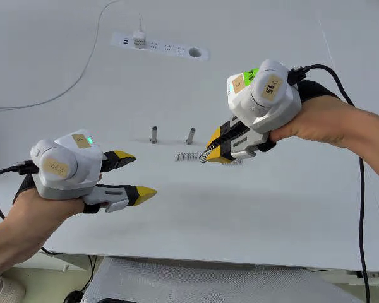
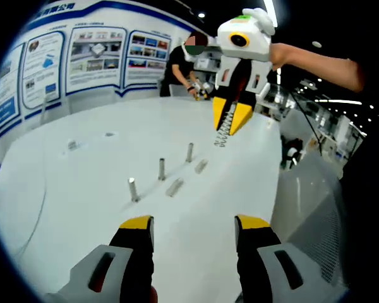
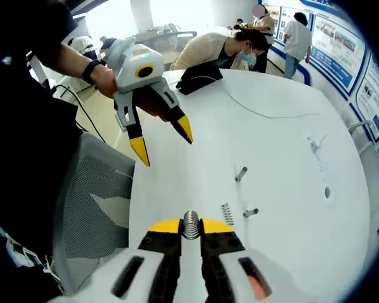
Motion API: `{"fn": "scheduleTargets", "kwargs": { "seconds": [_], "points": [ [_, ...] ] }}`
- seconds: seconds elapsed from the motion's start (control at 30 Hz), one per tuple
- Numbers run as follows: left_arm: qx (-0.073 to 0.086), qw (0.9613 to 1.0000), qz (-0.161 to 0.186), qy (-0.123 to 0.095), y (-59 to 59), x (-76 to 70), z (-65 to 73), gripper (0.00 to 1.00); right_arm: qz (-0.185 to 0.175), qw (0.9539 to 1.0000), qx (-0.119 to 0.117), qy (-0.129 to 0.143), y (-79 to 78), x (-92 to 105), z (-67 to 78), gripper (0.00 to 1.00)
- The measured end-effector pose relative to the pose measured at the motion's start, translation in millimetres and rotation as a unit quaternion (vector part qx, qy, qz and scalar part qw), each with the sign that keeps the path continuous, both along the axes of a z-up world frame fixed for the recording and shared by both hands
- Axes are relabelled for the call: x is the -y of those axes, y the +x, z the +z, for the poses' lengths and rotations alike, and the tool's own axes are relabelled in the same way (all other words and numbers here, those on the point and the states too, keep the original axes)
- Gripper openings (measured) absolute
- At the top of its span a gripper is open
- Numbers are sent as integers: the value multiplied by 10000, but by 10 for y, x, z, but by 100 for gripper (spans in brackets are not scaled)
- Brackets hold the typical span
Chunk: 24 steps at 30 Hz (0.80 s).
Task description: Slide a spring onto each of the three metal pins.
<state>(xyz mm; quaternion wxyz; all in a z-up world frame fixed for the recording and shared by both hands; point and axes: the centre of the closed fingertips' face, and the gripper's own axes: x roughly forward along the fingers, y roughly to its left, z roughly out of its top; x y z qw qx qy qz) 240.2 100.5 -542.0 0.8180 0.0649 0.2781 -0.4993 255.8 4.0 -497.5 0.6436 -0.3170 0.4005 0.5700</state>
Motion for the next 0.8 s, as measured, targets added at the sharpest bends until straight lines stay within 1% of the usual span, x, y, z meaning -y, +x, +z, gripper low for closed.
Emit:
{"fn": "scheduleTargets", "kwargs": {
  "seconds": [0.03,0.07,0.13,0.2,0.27,0.37,0.6,0.63,0.67,0.8],
  "points": [
    [-13,10000,31,16,2,-25,-12,54,-7,10000,-12,-23,16,-7,-8,12],
    [-46,10000,72,18,1,-61,-27,54,-19,9999,-51,-87,87,6,-39,12],
    [-36,9998,188,38,10,-122,-39,55,0,9998,52,-170,205,3,-73,12],
    [-40,9997,244,57,12,-160,-47,58,-12,9998,15,-185,238,-27,-80,12],
    [-37,9995,310,94,13,-210,-60,60,-18,9998,54,-190,307,-73,-97,12],
    [-50,9991,405,84,11,-268,-58,62,-3,9997,94,-225,392,-135,-124,12],
    [-104,9980,628,32,-15,-389,-68,61,185,9989,153,-402,578,-253,-242,12],
    [-111,9977,663,31,-23,-405,-73,61,234,9988,147,-410,685,-252,-318,12],
    [-118,9976,688,25,-21,-422,-79,61,245,9987,145,-417,729,-264,-345,12],
    [-130,9967,799,-5,-25,-474,-80,62,329,9981,175,-484,804,-339,-398,12]
  ]
}}
